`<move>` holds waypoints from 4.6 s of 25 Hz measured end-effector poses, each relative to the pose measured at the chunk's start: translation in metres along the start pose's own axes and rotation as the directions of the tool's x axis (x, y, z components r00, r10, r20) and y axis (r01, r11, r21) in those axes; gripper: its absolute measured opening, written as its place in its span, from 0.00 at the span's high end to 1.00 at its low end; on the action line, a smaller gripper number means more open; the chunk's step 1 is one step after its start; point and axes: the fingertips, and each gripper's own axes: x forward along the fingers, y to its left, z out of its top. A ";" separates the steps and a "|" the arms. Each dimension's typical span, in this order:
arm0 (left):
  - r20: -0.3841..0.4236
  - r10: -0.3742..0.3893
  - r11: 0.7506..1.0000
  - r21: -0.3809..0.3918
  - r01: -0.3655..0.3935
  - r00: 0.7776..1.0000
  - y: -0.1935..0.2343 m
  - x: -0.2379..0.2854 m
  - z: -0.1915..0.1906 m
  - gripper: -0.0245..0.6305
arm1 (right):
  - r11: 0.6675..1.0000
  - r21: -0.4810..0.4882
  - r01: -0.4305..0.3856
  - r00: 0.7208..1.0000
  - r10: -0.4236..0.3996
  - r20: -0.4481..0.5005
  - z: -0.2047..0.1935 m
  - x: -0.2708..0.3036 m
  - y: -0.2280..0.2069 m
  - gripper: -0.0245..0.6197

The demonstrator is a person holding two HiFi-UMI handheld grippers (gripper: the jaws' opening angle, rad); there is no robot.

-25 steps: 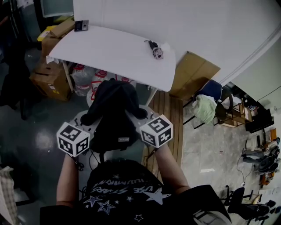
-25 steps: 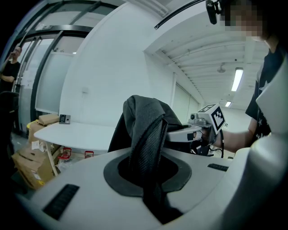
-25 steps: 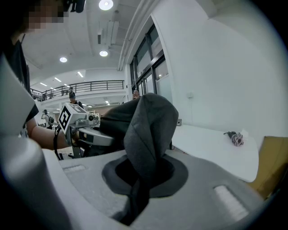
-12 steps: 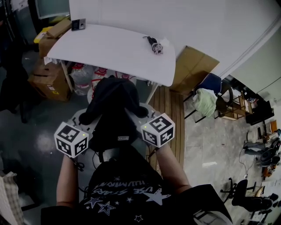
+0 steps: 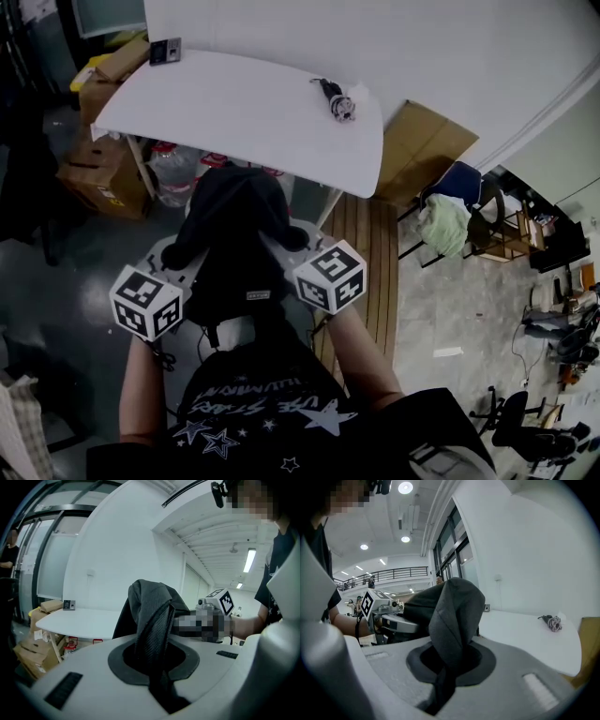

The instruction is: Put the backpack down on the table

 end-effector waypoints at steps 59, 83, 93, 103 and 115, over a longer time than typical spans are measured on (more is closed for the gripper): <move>0.099 0.096 0.992 0.073 -0.103 0.990 0.253 0.183 0.184 0.89 | 0.982 -0.168 -0.084 0.991 0.100 0.086 0.180 0.211 -0.244 0.92; 0.149 -0.148 0.979 0.164 0.123 0.978 0.450 0.236 0.250 0.89 | 0.959 -0.196 0.203 0.974 -0.178 0.137 0.261 0.371 -0.312 0.92; 0.160 -0.170 0.970 0.200 0.137 0.972 0.516 0.285 0.262 0.89 | 0.939 -0.192 0.284 0.955 -0.259 0.145 0.269 0.427 -0.363 0.92; 0.164 -0.206 0.967 0.183 0.175 0.965 0.540 0.306 0.247 0.89 | 0.934 -0.177 0.312 0.948 -0.293 0.122 0.256 0.450 -0.379 0.92; 0.200 -0.241 0.966 0.141 0.215 0.950 0.550 0.308 0.230 0.89 | 0.952 -0.133 0.275 0.959 -0.260 0.116 0.246 0.460 -0.380 0.91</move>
